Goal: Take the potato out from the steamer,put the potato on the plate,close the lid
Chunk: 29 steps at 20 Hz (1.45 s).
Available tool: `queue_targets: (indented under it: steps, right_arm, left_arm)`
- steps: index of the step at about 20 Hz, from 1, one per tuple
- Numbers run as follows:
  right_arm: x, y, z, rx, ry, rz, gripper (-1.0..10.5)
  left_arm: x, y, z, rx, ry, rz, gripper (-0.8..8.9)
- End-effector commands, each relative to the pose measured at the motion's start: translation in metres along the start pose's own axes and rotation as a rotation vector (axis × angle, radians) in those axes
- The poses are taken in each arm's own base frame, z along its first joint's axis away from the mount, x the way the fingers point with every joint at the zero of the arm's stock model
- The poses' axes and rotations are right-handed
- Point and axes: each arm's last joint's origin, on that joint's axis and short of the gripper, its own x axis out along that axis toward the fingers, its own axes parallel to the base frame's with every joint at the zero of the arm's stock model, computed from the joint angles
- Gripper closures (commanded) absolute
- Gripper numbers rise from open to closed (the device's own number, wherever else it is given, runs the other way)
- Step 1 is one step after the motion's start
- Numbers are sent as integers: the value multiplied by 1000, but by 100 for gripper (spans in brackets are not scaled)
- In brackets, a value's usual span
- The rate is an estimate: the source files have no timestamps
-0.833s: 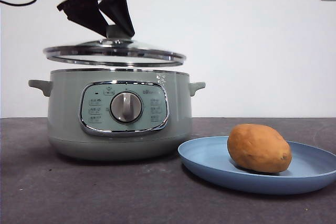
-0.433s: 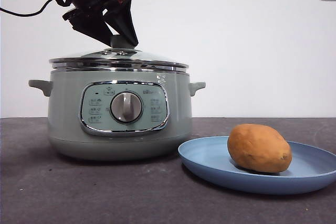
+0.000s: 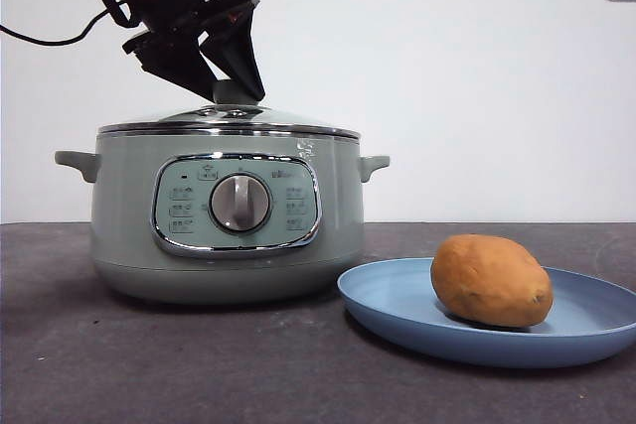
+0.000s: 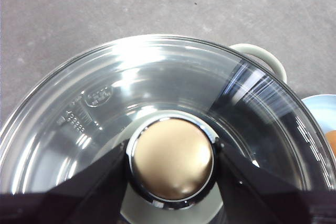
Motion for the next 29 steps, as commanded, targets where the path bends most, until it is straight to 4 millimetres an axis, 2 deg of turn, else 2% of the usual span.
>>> queue_targets:
  steps: [1,2,7,12,14,18,23,24,26,27,28,29]
  right_arm:
    - [0,0,1,10,-6,-1,379]
    - [0,0,1,10,-6,-1,379]
    - [0,0,1,10,-6,-1,379]
    - [0,0,1,10,-6,-1,379]
    - [0,0,1,10,-5,1,379]
    - [0,0,-1,13,15,11,381]
    - [0,3,-8,16,108,144,385]
    - [0,4,-9,17,127,173,391]
    - [0,6,-12,23,169,241,522]
    - [0,6,-13,26,186,266,663]
    - [-1,7,-14,28,199,281,805]
    - [-1,7,-15,29,208,287,969]
  left_arm:
    - [5,-2,-4,13,34,-18,410]
    - [4,-3,-4,13,34,-18,310]
    - [-4,-4,-1,17,11,-14,306]
    - [-35,-8,6,29,-51,-7,306]
    - [-54,-11,7,31,-63,-6,306]
    - [-107,-23,-3,22,-34,-17,311]
    - [-178,-38,-31,-8,18,-24,322]
    - [-188,-40,-36,-10,27,-25,371]
    - [-205,-44,-47,-15,53,-27,608]
    - [-212,-46,-52,-17,62,-28,761]
    - [-216,-47,-55,-18,68,-28,833]
    - [-220,-48,-58,-18,71,-29,822]
